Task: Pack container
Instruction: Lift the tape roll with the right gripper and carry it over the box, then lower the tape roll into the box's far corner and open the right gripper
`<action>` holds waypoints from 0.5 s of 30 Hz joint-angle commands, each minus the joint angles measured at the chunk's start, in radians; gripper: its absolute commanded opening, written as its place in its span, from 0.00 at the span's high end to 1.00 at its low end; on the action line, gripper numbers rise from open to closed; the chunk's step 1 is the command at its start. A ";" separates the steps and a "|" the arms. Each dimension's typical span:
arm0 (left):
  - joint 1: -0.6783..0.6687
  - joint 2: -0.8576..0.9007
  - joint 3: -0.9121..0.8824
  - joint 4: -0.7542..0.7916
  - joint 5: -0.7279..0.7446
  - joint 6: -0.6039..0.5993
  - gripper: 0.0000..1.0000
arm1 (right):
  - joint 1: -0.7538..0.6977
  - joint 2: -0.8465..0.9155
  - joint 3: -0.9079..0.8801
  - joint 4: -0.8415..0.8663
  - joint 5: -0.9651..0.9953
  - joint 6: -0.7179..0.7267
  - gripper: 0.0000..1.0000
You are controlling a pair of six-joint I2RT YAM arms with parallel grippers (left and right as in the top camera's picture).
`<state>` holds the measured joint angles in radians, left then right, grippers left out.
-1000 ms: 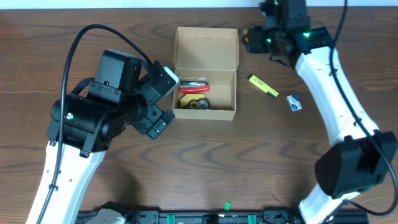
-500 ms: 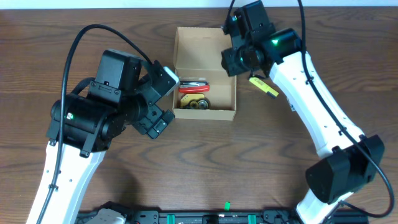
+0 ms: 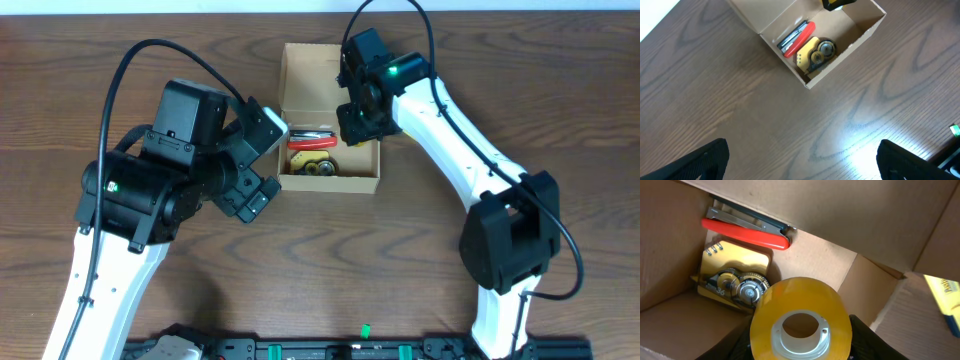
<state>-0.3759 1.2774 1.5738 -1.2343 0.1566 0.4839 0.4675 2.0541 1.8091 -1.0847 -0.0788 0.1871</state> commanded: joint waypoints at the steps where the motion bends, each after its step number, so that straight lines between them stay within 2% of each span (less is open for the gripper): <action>1: 0.003 -0.002 0.030 -0.004 -0.003 0.010 0.05 | 0.007 -0.006 0.010 -0.002 0.011 0.046 0.99; 8: 0.003 -0.002 0.030 -0.004 -0.003 0.010 0.05 | 0.018 -0.006 -0.040 0.002 0.031 0.094 0.99; 15: 0.003 -0.002 0.030 -0.004 -0.003 0.010 0.05 | 0.018 -0.006 -0.082 0.074 0.064 0.180 0.99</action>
<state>-0.3759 1.2774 1.5738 -1.2343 0.1566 0.4839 0.4751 2.0544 1.7409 -1.0237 -0.0441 0.3096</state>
